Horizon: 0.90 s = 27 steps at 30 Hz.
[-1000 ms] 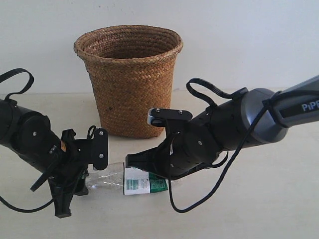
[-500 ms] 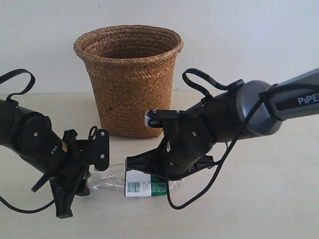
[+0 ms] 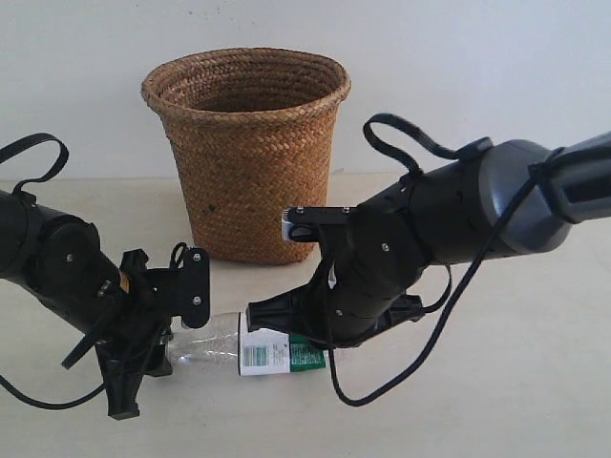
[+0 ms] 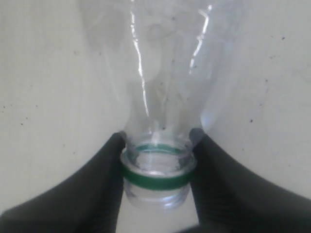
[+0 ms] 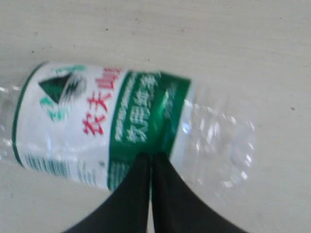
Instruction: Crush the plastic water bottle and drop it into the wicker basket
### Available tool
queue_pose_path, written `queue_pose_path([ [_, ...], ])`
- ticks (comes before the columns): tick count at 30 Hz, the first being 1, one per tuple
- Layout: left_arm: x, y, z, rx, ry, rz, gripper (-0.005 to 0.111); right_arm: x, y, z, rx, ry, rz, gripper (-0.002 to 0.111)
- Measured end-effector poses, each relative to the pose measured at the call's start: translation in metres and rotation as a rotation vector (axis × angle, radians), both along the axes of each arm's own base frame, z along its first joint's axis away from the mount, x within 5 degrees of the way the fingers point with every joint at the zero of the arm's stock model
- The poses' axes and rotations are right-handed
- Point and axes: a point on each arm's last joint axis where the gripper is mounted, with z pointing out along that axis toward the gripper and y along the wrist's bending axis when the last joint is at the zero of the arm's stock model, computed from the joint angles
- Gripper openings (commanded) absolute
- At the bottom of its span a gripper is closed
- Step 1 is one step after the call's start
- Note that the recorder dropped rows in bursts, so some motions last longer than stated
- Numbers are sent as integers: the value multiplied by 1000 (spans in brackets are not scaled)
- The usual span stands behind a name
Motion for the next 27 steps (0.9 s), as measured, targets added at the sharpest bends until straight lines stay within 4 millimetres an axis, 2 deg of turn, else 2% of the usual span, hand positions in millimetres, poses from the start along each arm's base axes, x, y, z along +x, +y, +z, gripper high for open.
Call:
queue_pose_path([
  [6, 0, 0, 0, 1, 4, 2, 4, -10, -6, 32, 31, -22, 27, 0],
  [10, 0, 0, 0, 2, 6, 2, 4, -11, -2, 37, 90, -15, 48, 0],
  [17, 0, 0, 0, 2, 6, 2, 4, -6, 10, 37, 159, -4, 59, 0],
  [27, -1, 0, 0, 0, 7, 5, 4, 1, 31, 17, 163, 19, 76, 0],
])
